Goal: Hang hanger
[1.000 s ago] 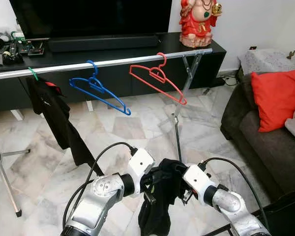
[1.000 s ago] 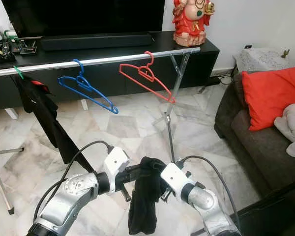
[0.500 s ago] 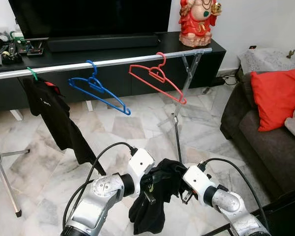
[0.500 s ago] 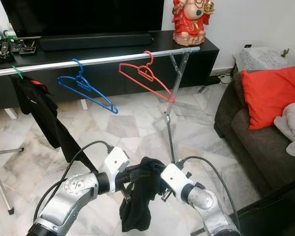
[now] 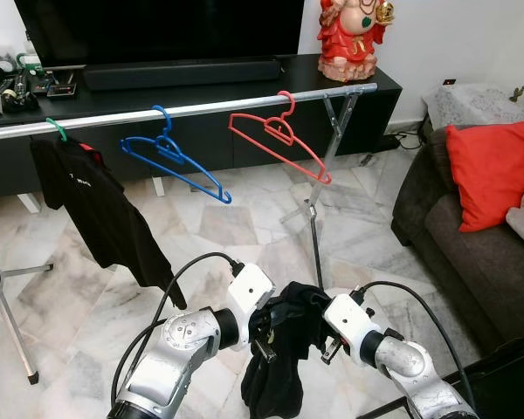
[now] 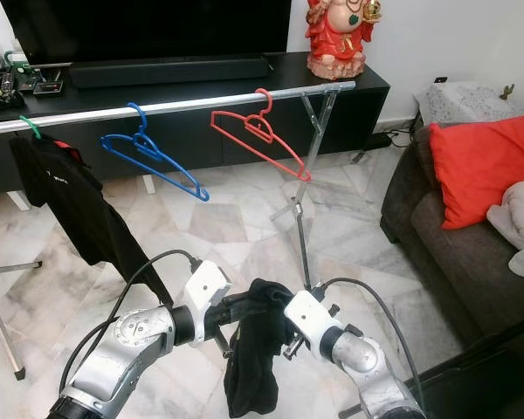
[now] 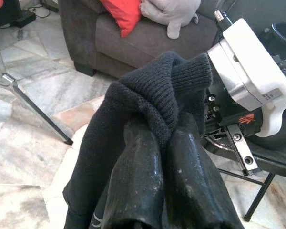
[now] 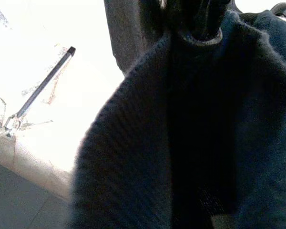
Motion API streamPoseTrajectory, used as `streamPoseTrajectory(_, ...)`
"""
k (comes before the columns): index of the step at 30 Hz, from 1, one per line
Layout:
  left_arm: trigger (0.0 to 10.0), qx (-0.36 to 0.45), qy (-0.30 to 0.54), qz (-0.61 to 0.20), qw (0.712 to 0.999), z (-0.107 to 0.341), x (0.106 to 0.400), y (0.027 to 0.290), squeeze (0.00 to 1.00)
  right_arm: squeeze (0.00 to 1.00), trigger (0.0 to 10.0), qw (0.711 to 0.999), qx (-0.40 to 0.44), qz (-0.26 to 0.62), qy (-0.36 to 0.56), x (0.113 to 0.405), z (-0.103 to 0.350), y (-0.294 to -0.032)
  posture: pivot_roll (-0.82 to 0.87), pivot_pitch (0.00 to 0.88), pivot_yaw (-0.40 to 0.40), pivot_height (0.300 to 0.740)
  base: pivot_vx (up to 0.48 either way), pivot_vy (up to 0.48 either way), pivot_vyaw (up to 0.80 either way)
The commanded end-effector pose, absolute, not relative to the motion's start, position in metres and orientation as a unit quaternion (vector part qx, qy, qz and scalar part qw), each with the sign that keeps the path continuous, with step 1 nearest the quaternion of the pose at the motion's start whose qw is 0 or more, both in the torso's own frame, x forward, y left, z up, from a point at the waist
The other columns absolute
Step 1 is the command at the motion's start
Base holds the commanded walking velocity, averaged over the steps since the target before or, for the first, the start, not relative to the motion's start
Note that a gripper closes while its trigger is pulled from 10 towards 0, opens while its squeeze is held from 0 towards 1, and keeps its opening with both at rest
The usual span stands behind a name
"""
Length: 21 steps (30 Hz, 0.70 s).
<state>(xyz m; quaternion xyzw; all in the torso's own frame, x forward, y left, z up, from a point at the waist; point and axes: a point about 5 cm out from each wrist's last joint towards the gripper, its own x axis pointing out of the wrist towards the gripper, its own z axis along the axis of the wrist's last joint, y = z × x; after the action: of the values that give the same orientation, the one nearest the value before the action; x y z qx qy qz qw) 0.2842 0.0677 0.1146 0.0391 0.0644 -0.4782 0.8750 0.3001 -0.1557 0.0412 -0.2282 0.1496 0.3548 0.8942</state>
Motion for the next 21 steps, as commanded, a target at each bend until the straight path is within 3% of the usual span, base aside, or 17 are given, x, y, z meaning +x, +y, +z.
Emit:
streamPoseTrajectory(1,0.0,0.035,0.052,-0.486,0.872,0.121,0.282,0.065,0.0,0.0,0.0,0.894,-0.222,0.356,0.156,0.296,0.037,-0.158,-0.06,0.147,-0.032,0.74,0.0,0.0,0.0)
streamPoseTrajectory(12,0.0,0.036,0.053,-0.486,0.872,0.12,0.282,0.066,0.0,0.0,0.0,0.888,-0.234,0.354,0.176,0.294,0.032,-0.164,-0.06,0.147,-0.033,0.74,0.0,0.0,0.0)
streamPoseTrajectory(21,0.0,0.048,0.062,-0.486,0.871,0.116,0.282,0.073,0.0,0.0,0.0,0.885,-0.281,0.312,0.199,0.301,0.034,-0.184,-0.07,0.14,-0.034,0.74,0.0,0.0,0.0)
